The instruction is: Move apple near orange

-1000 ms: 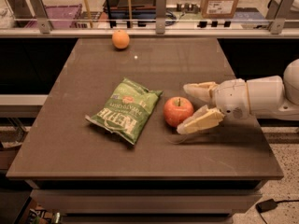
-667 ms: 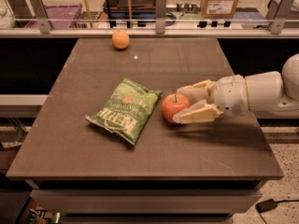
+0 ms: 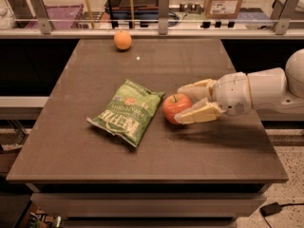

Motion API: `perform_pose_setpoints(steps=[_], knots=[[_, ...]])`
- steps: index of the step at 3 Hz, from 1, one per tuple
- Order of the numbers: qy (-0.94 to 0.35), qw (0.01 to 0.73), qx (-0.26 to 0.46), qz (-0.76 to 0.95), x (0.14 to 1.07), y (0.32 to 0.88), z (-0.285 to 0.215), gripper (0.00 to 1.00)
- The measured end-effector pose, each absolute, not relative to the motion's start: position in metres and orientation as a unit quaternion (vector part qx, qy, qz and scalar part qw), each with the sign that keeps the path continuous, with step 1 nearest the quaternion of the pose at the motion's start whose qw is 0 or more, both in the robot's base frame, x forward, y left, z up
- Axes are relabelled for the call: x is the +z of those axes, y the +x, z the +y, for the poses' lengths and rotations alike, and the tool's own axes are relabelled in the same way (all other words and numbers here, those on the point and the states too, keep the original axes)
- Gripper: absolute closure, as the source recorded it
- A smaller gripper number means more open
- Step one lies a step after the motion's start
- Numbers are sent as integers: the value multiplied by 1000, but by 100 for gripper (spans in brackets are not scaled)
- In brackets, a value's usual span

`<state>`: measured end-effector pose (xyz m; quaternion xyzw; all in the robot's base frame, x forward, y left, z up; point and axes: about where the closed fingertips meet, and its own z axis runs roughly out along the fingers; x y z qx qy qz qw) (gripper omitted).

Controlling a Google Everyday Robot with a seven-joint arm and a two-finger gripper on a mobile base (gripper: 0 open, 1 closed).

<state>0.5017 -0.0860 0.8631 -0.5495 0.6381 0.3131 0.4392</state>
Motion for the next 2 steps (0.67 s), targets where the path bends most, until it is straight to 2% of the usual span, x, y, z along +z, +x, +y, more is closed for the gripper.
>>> perform_pose_setpoints(steps=[1,2], knots=[[-549,441,307,640,864,502,-89,100],[-547,438,279,656,874,506,-103,100]])
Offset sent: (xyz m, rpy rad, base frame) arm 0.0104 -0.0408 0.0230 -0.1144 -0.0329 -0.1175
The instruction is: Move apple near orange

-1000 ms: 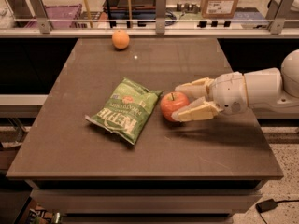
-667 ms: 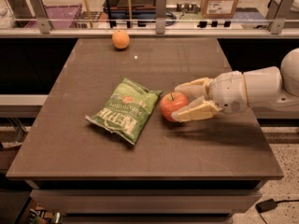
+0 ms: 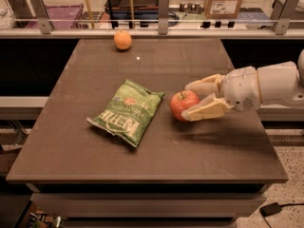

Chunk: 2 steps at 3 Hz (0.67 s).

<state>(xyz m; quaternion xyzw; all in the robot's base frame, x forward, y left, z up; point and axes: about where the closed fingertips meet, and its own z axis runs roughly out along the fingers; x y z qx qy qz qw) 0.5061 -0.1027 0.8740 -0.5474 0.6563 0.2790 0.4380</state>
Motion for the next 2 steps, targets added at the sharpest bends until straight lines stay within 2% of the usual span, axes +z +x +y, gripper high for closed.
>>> perform_pose_setpoints(steps=[1,2], knots=[[-554,434,243,668,891,518,-115,100],[-554,434,243,667,892,518,-115,100]])
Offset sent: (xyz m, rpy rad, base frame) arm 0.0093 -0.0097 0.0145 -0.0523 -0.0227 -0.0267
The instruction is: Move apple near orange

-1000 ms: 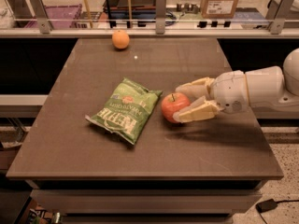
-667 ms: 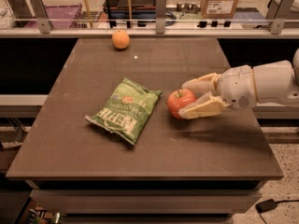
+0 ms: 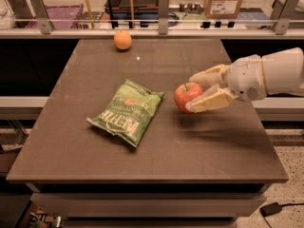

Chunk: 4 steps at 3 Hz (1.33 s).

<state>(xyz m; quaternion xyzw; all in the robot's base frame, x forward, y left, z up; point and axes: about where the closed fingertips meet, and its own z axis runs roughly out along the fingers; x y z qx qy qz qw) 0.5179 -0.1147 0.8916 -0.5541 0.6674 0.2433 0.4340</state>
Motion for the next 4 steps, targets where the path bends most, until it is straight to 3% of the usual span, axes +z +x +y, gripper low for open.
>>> perform_pose_setpoints(steps=[4], knots=[[-538,504,207,643,952,622,-100,100]])
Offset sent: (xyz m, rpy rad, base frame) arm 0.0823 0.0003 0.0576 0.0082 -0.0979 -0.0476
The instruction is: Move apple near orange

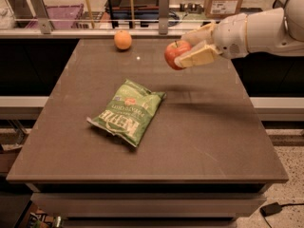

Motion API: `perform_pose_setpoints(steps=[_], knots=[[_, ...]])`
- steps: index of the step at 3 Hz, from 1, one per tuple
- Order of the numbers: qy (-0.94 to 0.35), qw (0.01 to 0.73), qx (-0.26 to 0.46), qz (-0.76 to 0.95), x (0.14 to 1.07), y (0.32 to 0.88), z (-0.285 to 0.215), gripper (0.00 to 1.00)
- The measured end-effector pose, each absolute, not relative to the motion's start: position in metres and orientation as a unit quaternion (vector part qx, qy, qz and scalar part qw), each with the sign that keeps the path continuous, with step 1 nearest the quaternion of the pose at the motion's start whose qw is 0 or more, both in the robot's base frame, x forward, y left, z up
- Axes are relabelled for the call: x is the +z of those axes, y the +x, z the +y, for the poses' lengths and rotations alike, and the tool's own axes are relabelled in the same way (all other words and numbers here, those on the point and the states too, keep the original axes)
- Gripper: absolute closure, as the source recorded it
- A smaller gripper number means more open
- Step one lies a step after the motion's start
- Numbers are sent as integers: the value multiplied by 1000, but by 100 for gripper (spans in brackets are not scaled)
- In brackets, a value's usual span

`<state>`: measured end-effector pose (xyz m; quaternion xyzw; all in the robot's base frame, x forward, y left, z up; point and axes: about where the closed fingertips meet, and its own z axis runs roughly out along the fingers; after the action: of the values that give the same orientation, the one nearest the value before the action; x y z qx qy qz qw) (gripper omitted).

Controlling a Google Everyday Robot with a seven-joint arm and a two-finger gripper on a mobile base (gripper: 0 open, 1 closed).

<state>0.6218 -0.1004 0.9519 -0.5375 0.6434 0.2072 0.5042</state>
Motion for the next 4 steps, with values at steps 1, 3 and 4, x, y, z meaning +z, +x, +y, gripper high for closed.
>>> perform_pose_setpoints(steps=[1,3,4], knots=[[-529,521,200,639,958,648,-93,100],[-498,549,181,647,960,700,-67,100],[-465,567,186,654,953,724,-54,100]])
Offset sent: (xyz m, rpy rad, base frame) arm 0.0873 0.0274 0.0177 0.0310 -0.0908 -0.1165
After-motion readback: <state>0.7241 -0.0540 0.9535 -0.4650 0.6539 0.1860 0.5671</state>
